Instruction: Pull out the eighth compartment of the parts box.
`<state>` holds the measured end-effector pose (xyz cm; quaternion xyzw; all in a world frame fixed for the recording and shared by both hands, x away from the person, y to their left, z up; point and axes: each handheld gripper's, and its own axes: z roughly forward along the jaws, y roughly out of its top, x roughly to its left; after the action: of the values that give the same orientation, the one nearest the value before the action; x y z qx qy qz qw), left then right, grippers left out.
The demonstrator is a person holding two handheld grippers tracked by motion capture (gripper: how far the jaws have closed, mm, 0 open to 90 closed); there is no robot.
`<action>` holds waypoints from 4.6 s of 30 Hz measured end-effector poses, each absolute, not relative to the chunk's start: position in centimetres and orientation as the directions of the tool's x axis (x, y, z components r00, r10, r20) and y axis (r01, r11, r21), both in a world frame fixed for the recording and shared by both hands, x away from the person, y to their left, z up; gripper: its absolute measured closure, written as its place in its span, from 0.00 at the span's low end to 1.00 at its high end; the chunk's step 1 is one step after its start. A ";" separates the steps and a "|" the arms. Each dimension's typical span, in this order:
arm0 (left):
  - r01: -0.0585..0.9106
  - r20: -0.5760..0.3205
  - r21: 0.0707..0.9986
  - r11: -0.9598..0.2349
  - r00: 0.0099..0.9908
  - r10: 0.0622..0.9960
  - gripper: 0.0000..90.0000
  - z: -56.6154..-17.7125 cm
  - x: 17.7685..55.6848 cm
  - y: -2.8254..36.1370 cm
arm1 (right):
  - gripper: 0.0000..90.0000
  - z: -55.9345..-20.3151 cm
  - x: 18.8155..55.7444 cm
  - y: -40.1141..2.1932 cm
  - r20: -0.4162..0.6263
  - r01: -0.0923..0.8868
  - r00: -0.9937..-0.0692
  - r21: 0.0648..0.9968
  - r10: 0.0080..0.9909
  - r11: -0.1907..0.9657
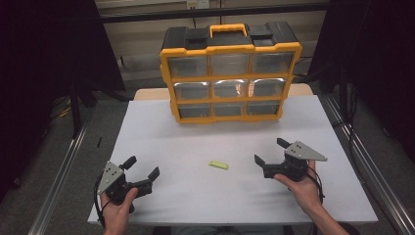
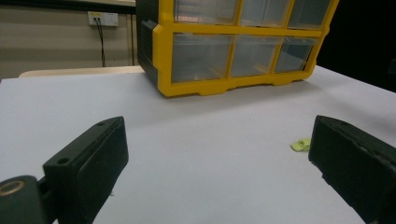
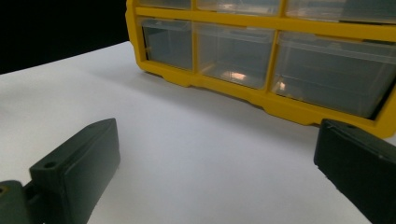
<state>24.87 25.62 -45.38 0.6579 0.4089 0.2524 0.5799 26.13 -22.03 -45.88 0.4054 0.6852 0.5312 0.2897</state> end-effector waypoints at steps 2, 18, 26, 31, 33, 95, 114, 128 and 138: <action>0.245 -0.141 0.969 0.005 0.542 0.828 0.05 -45.4 24.9 25.6 | 0.00 -45.8 26.4 -21.7 0.032 0.244 -0.509 0.964 0.860 0.109; 0.244 -0.120 0.970 -0.021 0.548 0.828 0.06 -45.3 24.8 25.8 | 0.00 -45.3 28.8 -19.2 -0.020 0.205 -0.541 0.967 0.841 0.155; 0.239 -0.142 0.971 0.010 0.541 0.829 0.06 -45.3 24.8 25.6 | 0.01 -45.0 30.2 -17.9 -0.056 0.183 -0.547 0.966 0.835 0.185; 0.239 -0.132 0.971 -0.002 0.542 0.830 0.06 -45.2 24.8 25.7 | 0.01 -45.1 30.7 -17.2 -0.075 0.172 -0.555 0.964 0.829 0.202; 0.238 -0.117 0.971 -0.020 0.547 0.829 0.06 -45.2 24.8 25.8 | 0.01 -45.1 30.8 -17.1 -0.082 0.168 -0.555 0.964 0.828 0.208; 0.224 -0.090 0.973 -0.048 0.564 0.821 0.06 -45.1 24.7 26.0 | 0.12 -45.4 38.8 -13.8 -0.835 -0.164 -0.290 0.525 0.468 0.835; 0.219 -0.082 0.974 -0.054 0.569 0.818 0.06 -45.1 24.7 26.0 | 0.29 -47.3 39.9 -13.6 -0.925 -0.169 -0.237 0.340 0.297 0.925; 0.217 -0.081 0.975 -0.055 0.572 0.816 0.06 -45.1 24.7 26.0 | 0.51 -48.6 40.7 -13.6 -0.949 -0.146 -0.216 0.265 0.231 0.953; 0.214 -0.078 0.975 -0.056 0.572 0.816 0.06 -45.1 24.7 26.0 | 0.62 -48.6 41.1 -13.6 -0.963 -0.136 -0.159 0.239 0.217 0.961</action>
<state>24.71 25.99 -45.09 0.6774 0.3801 0.2632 0.5722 41.13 -13.55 -48.57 0.0270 0.7488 0.1364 0.6480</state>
